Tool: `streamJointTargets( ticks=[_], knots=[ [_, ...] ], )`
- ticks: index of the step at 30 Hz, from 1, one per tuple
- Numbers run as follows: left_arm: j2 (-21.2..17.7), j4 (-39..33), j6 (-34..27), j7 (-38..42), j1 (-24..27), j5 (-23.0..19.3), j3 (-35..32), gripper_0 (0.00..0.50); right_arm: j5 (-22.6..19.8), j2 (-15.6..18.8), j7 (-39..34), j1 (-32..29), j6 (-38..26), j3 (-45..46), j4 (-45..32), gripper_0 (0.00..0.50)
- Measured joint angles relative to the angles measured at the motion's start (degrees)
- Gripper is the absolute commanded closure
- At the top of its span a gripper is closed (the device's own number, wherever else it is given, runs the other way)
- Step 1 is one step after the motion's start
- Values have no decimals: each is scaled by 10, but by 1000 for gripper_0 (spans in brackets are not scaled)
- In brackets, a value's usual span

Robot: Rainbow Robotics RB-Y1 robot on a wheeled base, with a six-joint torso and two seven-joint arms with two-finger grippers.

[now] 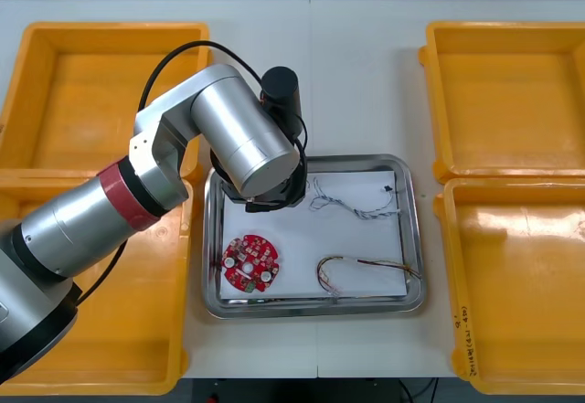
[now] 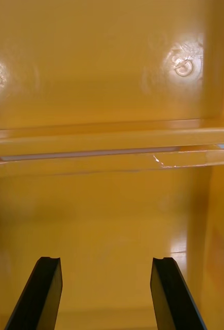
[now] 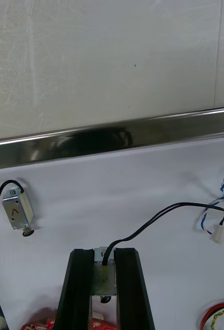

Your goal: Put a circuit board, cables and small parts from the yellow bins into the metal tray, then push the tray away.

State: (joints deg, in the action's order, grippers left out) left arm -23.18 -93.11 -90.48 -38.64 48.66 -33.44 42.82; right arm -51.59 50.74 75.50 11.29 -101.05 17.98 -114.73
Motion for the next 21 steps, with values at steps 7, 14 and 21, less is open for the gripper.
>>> streamJointTargets(
  ticks=[7,14,21],
  knots=[
    [-4,0,17,0,-2,4,10,479,-1,0,0,0,0,0,0,0],
    [-4,0,19,0,-3,6,11,0,-9,0,0,0,0,0,-10,0],
    [-4,0,22,0,-3,6,11,0,-15,0,0,0,0,0,-16,0]
  ],
)
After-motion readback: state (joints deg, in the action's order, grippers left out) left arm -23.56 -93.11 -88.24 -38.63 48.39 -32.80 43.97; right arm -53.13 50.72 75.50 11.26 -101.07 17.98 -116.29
